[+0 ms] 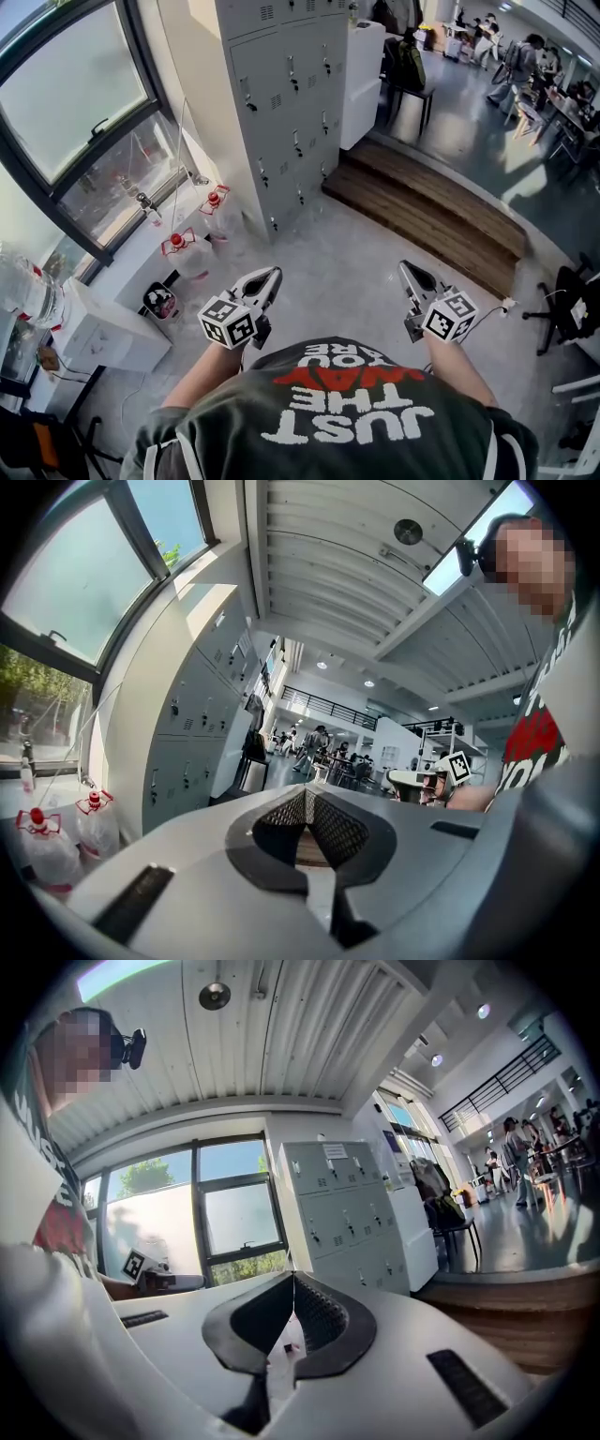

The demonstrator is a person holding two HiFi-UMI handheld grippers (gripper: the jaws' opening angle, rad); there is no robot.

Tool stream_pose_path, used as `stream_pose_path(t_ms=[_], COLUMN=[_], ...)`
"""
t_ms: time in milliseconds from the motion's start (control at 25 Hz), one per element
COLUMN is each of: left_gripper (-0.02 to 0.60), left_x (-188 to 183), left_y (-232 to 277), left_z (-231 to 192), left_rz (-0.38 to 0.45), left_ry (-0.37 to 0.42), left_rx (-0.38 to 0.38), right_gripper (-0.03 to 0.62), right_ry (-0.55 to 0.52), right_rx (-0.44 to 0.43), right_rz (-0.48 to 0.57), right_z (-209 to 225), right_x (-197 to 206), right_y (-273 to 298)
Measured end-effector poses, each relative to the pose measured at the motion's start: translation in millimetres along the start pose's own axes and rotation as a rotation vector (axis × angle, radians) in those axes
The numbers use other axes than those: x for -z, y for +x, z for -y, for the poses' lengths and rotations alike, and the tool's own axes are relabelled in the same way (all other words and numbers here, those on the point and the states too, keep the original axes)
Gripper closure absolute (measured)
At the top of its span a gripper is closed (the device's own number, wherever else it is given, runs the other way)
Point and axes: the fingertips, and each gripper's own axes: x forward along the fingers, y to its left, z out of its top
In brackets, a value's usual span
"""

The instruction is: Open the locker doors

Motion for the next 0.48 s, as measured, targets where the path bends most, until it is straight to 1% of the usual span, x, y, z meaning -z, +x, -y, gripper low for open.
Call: stream_pose_path(t_ms=[200, 480], left_gripper=[0.576, 0.576], left_x=[1.8, 10.5], left_y=[20.8, 61.9], left_z=[20.2, 55.3], left_rz=[0.001, 0.004], left_ry=[0.009, 0.001], left_rx=[0.0, -0.006], right_gripper=[0.557, 0.557], right_ry=[-0.021, -0.018], right_rx=[-0.033, -0.04], right_rz=[-0.002, -0.014], right_z=[13.0, 58.3], right_x=[-5.0, -8.9], right_y=[-14.6, -46.6])
